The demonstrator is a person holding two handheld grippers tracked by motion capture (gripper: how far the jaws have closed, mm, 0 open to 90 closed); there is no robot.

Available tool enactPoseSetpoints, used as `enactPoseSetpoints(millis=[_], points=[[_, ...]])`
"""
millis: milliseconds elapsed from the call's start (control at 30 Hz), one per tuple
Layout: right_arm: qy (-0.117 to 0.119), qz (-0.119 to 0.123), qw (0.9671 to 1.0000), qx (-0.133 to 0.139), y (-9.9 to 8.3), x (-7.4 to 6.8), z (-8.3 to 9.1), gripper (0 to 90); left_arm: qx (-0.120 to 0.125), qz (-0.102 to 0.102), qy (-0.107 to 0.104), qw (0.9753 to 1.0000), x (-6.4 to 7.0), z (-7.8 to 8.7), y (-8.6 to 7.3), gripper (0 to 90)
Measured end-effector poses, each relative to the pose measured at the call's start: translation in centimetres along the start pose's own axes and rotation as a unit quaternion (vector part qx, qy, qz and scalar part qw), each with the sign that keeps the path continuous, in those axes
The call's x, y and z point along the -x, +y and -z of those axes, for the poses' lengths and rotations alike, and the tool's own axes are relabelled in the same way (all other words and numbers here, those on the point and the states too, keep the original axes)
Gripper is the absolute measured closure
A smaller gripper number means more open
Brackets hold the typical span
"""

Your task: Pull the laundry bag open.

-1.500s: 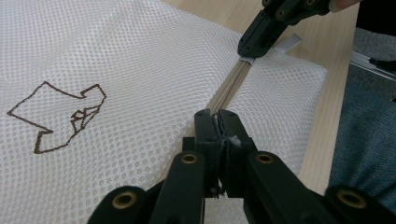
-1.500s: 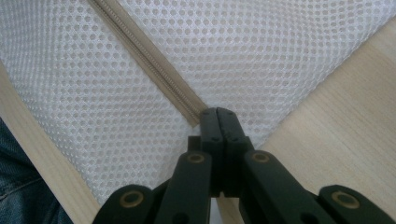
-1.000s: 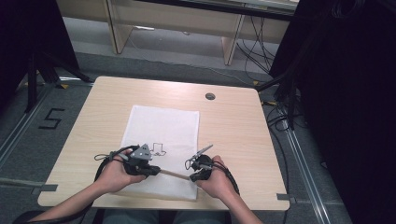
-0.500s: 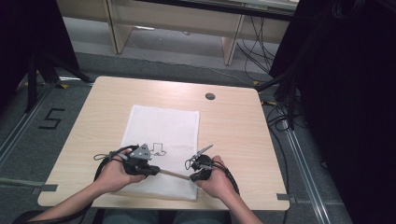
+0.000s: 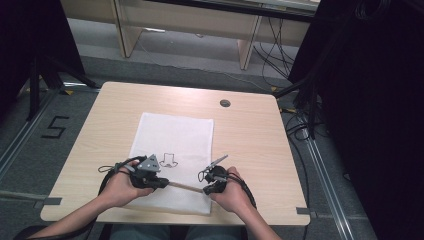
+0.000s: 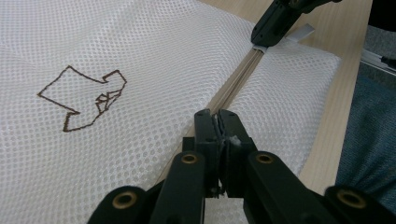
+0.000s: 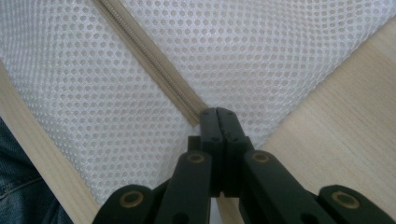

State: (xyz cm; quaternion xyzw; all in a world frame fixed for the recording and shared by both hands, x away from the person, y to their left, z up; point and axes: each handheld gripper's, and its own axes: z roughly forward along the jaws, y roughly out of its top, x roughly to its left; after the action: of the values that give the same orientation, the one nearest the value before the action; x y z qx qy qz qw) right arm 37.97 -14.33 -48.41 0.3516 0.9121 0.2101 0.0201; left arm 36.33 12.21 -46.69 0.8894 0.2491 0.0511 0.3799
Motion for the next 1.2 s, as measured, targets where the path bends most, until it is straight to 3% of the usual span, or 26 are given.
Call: enactPoseSetpoints(millis=[100,133,233,300,400,500,633,733,800,833,867,900,933,1033,1067,1100,1133,1200], points=[[0.000,0.000,1.0000,0.000,0.01,0.00,0.00,90.0,-0.004,-0.005,0.000,1.0000,-0.12,0.00,-0.11,87.3],[0.000,0.000,1.0000,0.000,0.01,0.00,0.00,90.0,0.004,0.012,-0.003,0.9999,0.07,-0.11,-0.14,87.3],[-0.001,0.000,1.0000,0.000,0.00,-0.02,0.00,90.0,-0.002,-0.001,0.005,1.0000,-0.12,0.10,-0.07,87.3],[0.000,0.000,1.0000,0.000,0.00,-0.01,0.00,90.0,0.004,0.011,0.000,0.9999,-0.09,0.17,-0.10,87.3],[0.001,-0.004,1.0000,-0.001,-0.02,-0.04,0.02,90.0,-0.007,-0.009,0.008,0.9999,-0.19,0.21,-0.11,87.3],[0.001,-0.003,1.0000,-0.001,0.00,-0.03,0.01,90.0,0.003,0.009,0.004,0.9999,-0.10,0.12,-0.18,87.3],[0.000,0.000,1.0000,0.000,0.00,0.00,0.00,90.0,0.002,0.009,0.004,1.0000,-0.09,0.14,-0.18,87.3],[0.000,0.000,1.0000,0.000,0.00,0.00,0.00,90.0,-0.007,-0.009,0.005,0.9999,-0.20,0.29,-0.14,87.3],[0.000,0.000,1.0000,0.000,0.00,0.01,0.00,90.0,-0.007,-0.008,0.005,0.9999,-0.20,0.28,-0.15,87.3],[-0.001,-0.014,0.9999,-0.004,-0.02,-0.20,0.06,90.0,-0.011,-0.011,0.005,0.9999,-0.26,0.31,-0.15,87.3],[-0.001,-0.019,0.9998,-0.005,-0.03,-0.29,0.09,90.0,-0.002,0.007,0.006,1.0000,-0.09,0.15,-0.22,87.3],[0.000,-0.009,1.0000,-0.003,-0.02,-0.14,0.04,90.0,-0.002,0.007,0.005,1.0000,-0.10,0.16,-0.22,87.3],[0.000,-0.009,1.0000,-0.003,-0.03,-0.14,0.04,90.0,-0.011,-0.003,0.012,0.9999,-0.18,0.29,-0.20,87.3],[-0.001,-0.009,1.0000,-0.003,-0.02,-0.15,0.04,90.0,-0.010,-0.003,0.014,0.9998,-0.54,0.61,-0.36,87.3],[0.000,-0.009,1.0000,-0.003,-0.02,-0.14,0.04,90.0,-0.008,-0.002,0.015,0.9999,-0.63,0.72,-0.56,87.3],[0.000,-0.010,1.0000,-0.003,-0.03,-0.12,0.04,90.0,-0.001,0.014,0.013,0.9998,-0.50,0.63,-0.75,87.3],[0.002,-0.012,0.9999,-0.003,-0.02,-0.15,0.04,90.0,-0.009,0.000,0.014,0.9999,-0.69,0.78,-0.79,87.3],[0.001,-0.011,0.9999,-0.003,0.00,-0.14,0.02,90.0,-0.009,0.002,0.013,0.9999,-0.75,0.82,-0.83,87.3]])
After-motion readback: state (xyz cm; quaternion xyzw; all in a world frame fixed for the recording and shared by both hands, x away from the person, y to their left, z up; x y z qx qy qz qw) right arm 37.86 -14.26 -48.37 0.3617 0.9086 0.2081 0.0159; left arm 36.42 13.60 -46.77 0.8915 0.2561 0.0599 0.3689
